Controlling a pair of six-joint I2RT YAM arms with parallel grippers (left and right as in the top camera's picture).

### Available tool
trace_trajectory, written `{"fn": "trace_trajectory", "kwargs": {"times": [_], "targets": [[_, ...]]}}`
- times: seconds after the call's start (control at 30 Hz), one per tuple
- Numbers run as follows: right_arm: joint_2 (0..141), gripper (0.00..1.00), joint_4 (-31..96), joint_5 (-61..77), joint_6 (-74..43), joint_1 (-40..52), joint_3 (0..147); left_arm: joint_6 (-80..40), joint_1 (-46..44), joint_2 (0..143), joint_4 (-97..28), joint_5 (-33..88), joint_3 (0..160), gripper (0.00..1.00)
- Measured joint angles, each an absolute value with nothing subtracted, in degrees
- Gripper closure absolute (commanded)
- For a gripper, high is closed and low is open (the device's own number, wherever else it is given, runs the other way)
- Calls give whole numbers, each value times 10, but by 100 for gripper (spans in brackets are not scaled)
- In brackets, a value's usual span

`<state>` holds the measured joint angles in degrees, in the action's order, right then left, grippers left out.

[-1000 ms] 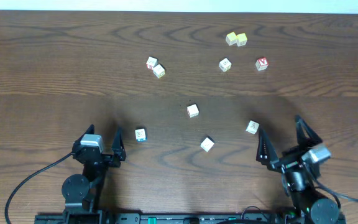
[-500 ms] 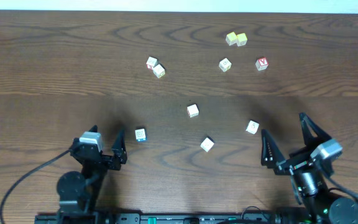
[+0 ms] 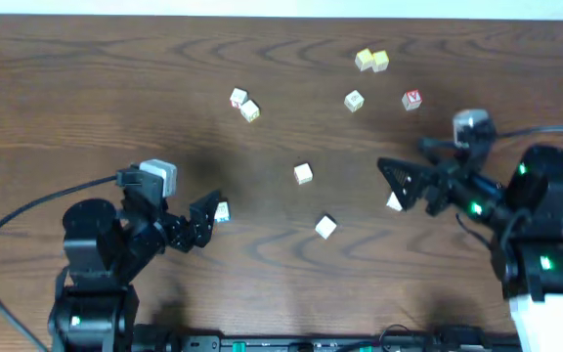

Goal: Lift 4 blocks
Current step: 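Raise both arms and move grippers over the central blocks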

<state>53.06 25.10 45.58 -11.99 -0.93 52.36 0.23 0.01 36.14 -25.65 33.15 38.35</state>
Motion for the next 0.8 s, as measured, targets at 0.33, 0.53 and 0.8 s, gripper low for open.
{"fn": "trace_trajectory", "kwargs": {"times": [0.33,0.53,0.8], "targets": [[736,1,352,401,-137,45,660,0,0,433,-264,350,403,6],[808,1,410,252,-106,91,781,0,0,445,-251,346,410,6],[823,1,424,240,-114,93,787,-40,0,468,-160,345,412,6]]}}
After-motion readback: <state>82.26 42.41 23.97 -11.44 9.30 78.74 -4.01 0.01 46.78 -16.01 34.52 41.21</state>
